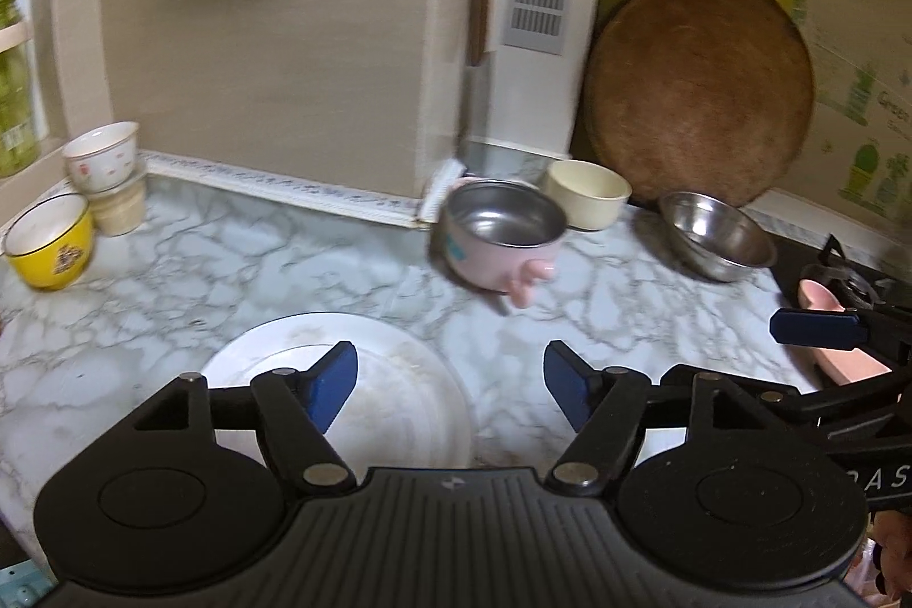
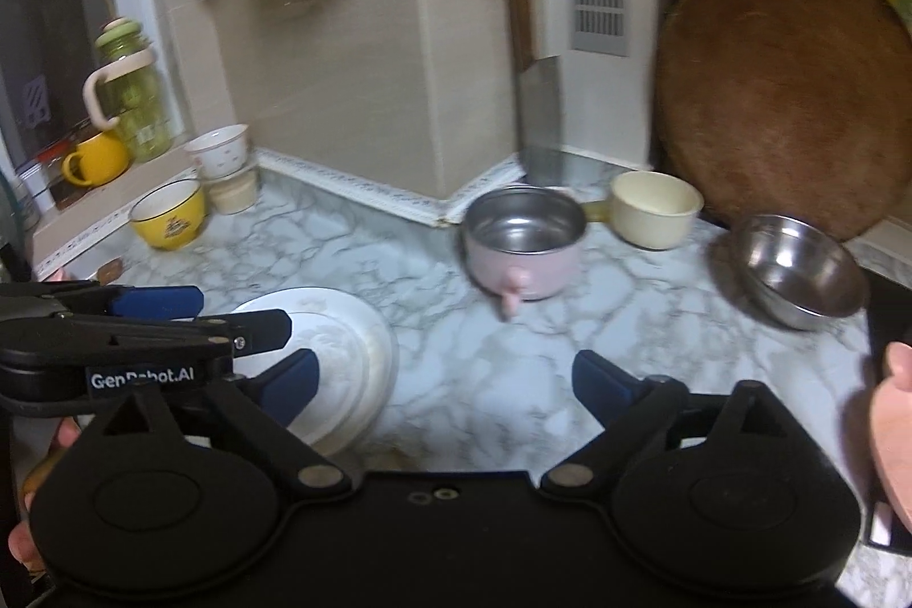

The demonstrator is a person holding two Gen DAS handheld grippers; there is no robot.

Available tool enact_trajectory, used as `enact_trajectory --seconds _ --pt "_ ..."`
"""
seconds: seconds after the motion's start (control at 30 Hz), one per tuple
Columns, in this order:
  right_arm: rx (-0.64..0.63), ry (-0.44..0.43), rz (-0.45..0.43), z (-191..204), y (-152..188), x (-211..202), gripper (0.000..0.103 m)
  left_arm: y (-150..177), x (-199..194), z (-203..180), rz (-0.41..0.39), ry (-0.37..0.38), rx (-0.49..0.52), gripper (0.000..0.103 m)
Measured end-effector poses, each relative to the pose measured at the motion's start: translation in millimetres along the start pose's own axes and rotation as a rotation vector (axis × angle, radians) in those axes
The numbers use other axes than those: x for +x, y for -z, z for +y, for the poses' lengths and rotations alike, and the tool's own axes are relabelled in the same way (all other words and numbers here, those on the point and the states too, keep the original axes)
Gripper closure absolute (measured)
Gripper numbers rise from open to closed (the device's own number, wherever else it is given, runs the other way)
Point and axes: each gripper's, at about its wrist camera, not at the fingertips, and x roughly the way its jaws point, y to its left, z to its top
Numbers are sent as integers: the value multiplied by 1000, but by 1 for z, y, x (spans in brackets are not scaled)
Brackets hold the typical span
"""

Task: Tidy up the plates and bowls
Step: 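Move both tools back to the pink bear-shaped plate by the stove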

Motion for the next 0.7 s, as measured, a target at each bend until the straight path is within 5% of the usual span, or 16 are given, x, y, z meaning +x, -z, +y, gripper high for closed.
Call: enact_trajectory --seconds 0.7 --pt "216 264 -32 -121 36 -58 0 -19 46 -128 29 242 148 24"
